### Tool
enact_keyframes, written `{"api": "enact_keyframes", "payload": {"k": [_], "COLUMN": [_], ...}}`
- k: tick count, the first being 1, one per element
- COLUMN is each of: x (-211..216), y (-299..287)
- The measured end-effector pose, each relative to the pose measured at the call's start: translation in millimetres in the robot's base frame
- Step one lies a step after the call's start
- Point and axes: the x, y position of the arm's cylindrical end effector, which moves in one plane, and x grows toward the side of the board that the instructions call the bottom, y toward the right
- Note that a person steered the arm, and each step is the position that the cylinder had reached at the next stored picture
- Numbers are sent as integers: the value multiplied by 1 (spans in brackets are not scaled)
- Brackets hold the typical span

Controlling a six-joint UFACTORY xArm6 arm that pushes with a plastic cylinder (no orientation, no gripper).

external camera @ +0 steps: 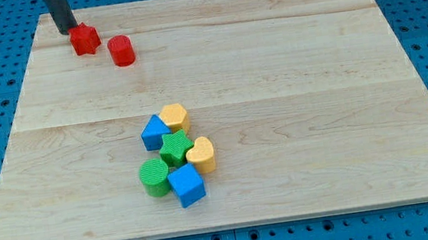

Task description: Push the red blocks towards the yellow hexagon

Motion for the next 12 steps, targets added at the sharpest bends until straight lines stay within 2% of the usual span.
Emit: {"api": "enact_keyframes", "payload": {"k": [2, 4, 7, 9, 10, 11, 12], "x": [10, 23, 54, 45, 9, -2, 9], "y": [57, 59, 123, 111, 110, 99, 87]}}
